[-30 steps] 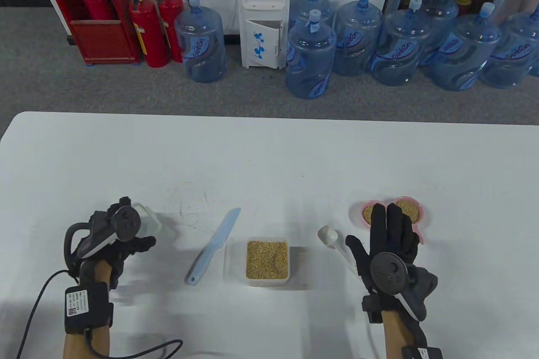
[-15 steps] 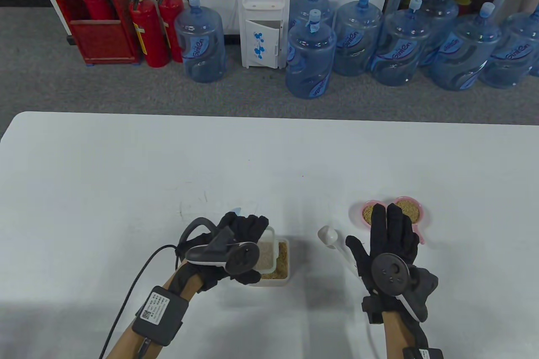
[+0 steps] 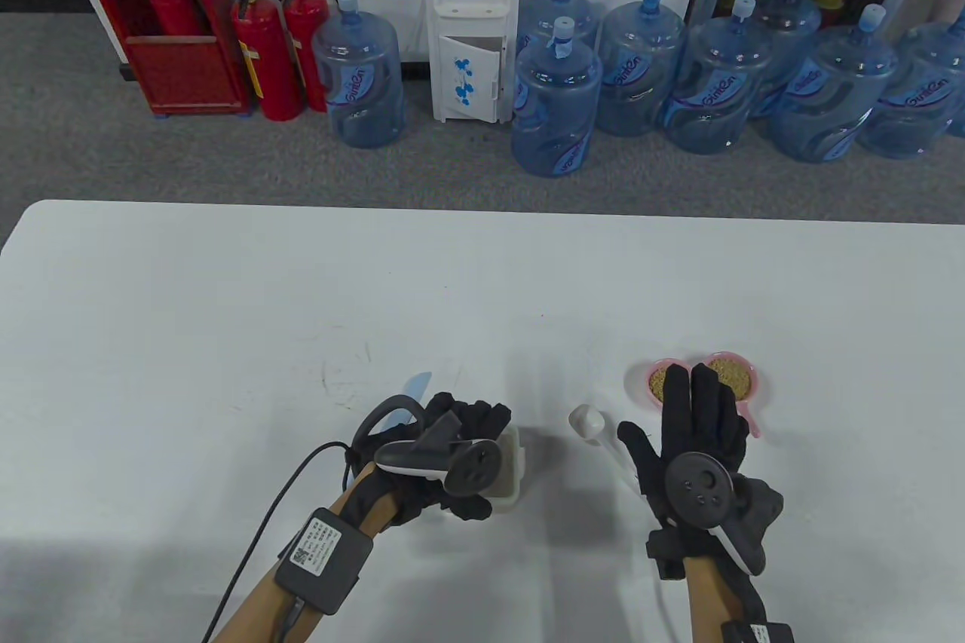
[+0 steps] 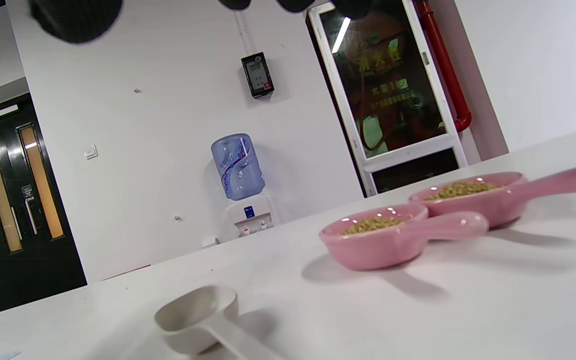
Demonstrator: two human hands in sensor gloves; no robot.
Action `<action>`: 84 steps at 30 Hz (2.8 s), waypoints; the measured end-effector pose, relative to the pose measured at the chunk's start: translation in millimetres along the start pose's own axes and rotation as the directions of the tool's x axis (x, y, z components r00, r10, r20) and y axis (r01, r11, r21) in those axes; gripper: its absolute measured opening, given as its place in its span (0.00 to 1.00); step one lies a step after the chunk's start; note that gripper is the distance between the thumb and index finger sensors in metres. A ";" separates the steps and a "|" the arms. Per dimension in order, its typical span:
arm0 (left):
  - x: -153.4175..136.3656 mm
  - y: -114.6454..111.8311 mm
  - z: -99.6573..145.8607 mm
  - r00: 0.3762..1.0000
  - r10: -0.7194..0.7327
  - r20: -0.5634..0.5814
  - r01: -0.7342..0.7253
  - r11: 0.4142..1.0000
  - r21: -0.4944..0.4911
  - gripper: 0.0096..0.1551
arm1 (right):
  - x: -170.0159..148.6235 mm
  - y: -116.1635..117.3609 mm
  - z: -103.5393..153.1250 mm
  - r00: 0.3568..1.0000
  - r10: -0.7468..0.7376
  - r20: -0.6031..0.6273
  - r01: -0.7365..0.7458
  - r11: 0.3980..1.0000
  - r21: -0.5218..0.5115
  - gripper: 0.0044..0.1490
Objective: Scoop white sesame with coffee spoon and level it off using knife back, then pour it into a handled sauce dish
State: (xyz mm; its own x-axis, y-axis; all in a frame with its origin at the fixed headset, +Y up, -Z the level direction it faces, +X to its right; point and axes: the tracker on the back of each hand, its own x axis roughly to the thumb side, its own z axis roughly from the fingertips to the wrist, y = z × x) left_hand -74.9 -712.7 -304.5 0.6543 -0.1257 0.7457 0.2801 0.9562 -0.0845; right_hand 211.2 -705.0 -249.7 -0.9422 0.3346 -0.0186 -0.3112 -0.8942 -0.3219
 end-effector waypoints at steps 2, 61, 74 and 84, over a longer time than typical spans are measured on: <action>-1.1 -0.6 -0.7 1.000 0.012 -0.005 -0.012 1.000 -0.014 0.73 | 0.0 0.1 0.0 1.000 0.000 0.000 0.000 1.000 0.000 0.56; -16.3 -35.2 59.7 0.664 0.501 -0.555 -0.431 0.863 0.263 0.27 | 115.7 60.5 35.3 0.839 0.188 0.511 -0.342 0.912 0.227 0.50; -12.2 -34.0 59.5 0.684 0.466 -0.561 -0.393 0.883 0.255 0.27 | 108.2 67.3 30.7 0.953 -0.012 0.302 -0.115 0.909 0.401 0.53; -12.6 -34.8 59.9 0.685 0.483 -0.546 -0.406 0.875 0.264 0.27 | 104.3 71.8 28.5 0.969 -0.134 0.209 0.017 0.876 0.482 0.49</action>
State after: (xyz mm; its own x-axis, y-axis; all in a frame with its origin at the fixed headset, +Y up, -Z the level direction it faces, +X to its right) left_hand -134.9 -728.6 -271.4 0.9667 0.2312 0.1096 -0.2060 0.9573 -0.2027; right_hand 87.0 -742.8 -247.7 -0.8970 0.3815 0.2231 -0.3484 -0.9210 0.1742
